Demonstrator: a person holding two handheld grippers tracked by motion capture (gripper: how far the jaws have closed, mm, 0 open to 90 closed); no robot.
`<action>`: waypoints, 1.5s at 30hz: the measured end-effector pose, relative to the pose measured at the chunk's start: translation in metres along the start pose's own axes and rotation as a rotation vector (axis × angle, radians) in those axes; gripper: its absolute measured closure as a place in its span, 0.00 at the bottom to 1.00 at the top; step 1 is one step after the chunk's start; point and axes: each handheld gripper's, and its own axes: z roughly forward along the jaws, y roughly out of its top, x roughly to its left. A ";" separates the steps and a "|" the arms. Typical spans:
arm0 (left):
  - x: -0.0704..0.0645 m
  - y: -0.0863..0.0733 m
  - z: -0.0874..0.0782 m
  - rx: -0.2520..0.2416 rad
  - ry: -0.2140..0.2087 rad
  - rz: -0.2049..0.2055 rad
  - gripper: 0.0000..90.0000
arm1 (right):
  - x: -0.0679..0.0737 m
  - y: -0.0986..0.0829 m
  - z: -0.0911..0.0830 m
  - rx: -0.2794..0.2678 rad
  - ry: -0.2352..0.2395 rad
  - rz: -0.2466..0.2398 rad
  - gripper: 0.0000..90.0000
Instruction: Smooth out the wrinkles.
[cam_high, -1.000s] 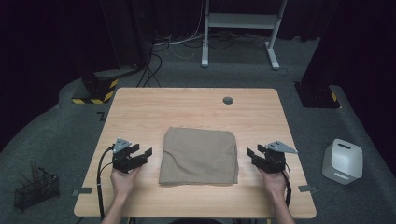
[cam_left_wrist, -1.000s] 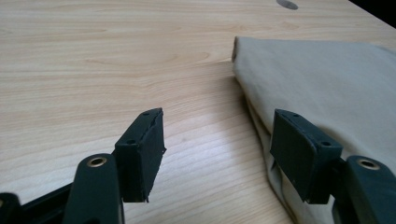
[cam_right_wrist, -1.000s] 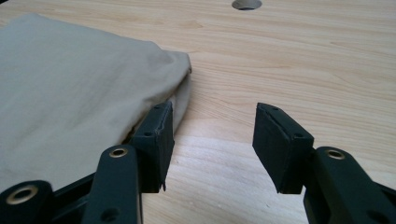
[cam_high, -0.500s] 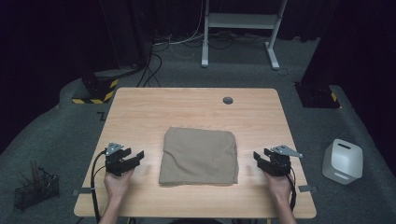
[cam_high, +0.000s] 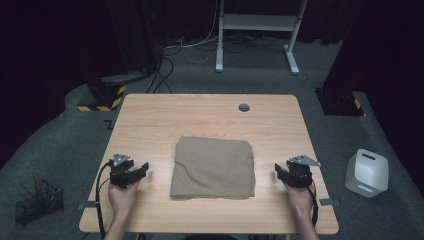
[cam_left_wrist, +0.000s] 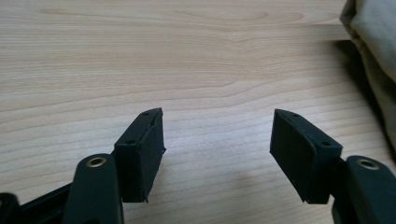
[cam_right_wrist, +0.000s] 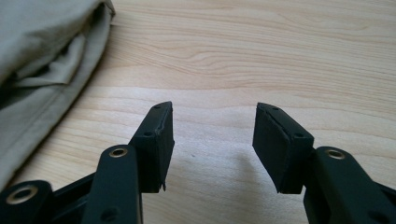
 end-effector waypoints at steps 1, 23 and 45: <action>0.000 0.000 0.001 0.000 0.008 0.002 0.39 | -0.001 0.000 0.001 -0.001 0.001 0.002 0.53; -0.003 -0.004 0.009 0.050 0.091 0.067 0.37 | -0.002 -0.004 0.008 0.041 -0.035 -0.012 0.46; -0.003 -0.004 0.009 0.055 0.084 0.059 0.31 | -0.001 -0.005 0.008 0.046 -0.041 -0.007 0.40</action>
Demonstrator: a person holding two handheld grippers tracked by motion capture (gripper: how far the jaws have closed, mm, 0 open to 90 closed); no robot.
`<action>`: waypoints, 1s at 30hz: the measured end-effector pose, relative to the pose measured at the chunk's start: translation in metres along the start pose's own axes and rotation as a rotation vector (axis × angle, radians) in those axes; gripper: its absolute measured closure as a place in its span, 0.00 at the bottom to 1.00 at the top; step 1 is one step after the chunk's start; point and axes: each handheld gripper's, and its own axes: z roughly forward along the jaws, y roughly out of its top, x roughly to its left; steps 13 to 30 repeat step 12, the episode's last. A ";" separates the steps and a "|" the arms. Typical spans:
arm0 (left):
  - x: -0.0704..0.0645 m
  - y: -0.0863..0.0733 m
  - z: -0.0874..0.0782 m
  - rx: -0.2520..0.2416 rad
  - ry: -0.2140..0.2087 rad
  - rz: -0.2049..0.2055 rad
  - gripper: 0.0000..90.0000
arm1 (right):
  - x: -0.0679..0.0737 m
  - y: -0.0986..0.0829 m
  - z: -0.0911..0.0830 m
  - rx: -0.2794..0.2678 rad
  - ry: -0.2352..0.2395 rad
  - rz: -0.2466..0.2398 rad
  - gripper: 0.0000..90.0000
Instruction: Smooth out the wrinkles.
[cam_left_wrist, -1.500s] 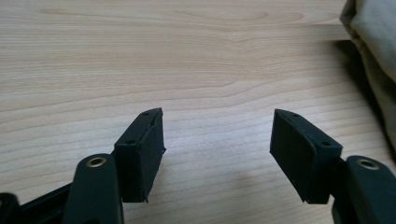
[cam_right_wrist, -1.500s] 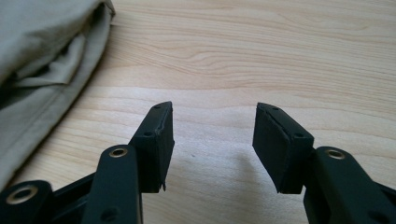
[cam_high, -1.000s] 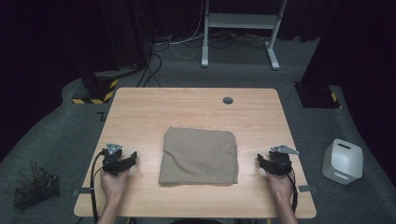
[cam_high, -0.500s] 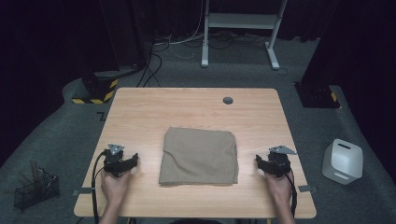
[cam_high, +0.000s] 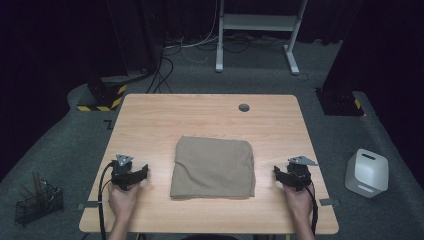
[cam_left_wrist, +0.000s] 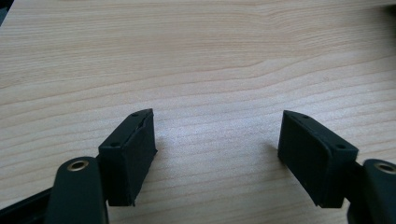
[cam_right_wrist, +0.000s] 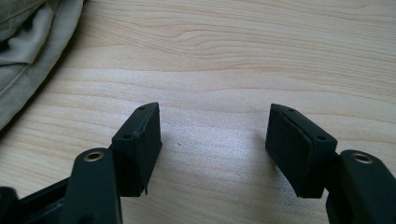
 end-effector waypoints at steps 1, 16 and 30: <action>0.000 0.000 0.000 0.000 0.000 0.000 0.31 | 0.000 0.000 0.000 0.000 0.000 0.000 0.40; -0.001 0.000 0.000 0.002 -0.002 0.005 0.30 | 0.000 0.000 0.000 0.000 0.000 0.000 0.40; -0.001 0.000 0.000 0.002 -0.002 0.005 0.30 | 0.000 0.000 0.000 0.000 0.000 0.000 0.40</action>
